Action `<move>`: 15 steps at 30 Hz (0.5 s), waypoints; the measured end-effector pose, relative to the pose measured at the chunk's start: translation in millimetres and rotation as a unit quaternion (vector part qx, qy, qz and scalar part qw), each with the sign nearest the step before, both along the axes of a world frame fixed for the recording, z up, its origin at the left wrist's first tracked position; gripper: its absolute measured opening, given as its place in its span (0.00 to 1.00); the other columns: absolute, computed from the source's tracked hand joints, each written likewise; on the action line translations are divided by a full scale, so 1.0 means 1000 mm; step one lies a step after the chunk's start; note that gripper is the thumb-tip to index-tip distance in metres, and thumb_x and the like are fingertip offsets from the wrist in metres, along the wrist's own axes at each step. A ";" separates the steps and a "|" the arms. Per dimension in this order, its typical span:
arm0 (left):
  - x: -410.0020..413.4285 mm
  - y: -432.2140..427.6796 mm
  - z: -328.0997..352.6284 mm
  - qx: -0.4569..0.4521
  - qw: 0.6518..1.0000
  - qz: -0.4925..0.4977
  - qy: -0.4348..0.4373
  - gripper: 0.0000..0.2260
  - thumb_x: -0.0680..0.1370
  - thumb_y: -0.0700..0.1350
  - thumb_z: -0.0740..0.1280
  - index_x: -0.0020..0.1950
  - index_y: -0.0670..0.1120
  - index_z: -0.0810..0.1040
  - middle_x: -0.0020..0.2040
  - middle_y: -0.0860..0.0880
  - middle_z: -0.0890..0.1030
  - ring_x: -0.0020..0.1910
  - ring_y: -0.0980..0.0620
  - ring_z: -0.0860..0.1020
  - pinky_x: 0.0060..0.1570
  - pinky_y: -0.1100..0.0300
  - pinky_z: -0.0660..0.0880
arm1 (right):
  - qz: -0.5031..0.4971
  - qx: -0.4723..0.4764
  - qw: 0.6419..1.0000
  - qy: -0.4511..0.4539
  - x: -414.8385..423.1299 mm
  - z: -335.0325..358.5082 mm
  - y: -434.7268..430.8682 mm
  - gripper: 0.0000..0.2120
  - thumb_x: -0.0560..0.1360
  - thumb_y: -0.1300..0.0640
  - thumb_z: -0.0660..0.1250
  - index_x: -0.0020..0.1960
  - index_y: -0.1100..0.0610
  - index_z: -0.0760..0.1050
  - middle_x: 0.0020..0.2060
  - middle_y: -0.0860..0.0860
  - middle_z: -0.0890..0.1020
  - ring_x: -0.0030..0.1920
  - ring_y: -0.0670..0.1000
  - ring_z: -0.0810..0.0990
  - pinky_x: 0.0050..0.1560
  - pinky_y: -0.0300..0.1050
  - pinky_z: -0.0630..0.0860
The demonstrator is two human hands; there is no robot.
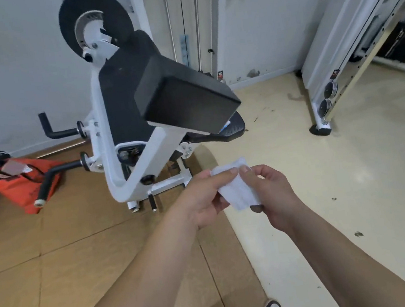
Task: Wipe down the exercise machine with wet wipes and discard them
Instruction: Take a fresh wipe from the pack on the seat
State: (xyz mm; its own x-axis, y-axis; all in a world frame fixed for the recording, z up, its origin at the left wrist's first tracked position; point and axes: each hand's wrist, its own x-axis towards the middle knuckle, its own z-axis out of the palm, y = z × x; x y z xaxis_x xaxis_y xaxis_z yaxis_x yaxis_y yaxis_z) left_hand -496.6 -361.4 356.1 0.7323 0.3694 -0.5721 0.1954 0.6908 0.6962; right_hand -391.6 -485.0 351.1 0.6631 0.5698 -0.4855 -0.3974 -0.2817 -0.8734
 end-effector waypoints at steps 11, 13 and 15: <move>-0.221 0.164 0.010 0.142 0.987 -0.037 0.068 0.06 0.77 0.36 0.73 0.48 0.44 0.78 0.46 0.43 0.87 0.38 0.50 0.84 0.31 0.60 0.76 | -0.093 -0.008 0.994 -0.056 -0.227 0.006 0.165 0.10 0.82 0.50 0.69 0.47 0.56 0.76 0.44 0.53 0.84 0.43 0.53 0.84 0.41 0.47 0.80; -0.237 0.188 0.008 0.143 0.985 -0.035 0.086 0.05 0.77 0.36 0.73 0.49 0.43 0.80 0.45 0.42 0.87 0.36 0.50 0.83 0.31 0.61 0.77 | -0.111 -0.027 0.990 -0.084 -0.243 0.011 0.193 0.10 0.83 0.50 0.66 0.49 0.56 0.75 0.44 0.50 0.82 0.42 0.50 0.80 0.40 0.43 0.75; -0.245 0.215 0.005 0.139 0.985 -0.007 0.101 0.05 0.77 0.34 0.72 0.50 0.42 0.81 0.44 0.42 0.85 0.34 0.50 0.82 0.30 0.62 0.78 | -0.122 -0.029 0.987 -0.104 -0.252 0.012 0.222 0.10 0.84 0.50 0.65 0.50 0.57 0.73 0.44 0.51 0.80 0.42 0.50 0.78 0.40 0.42 0.73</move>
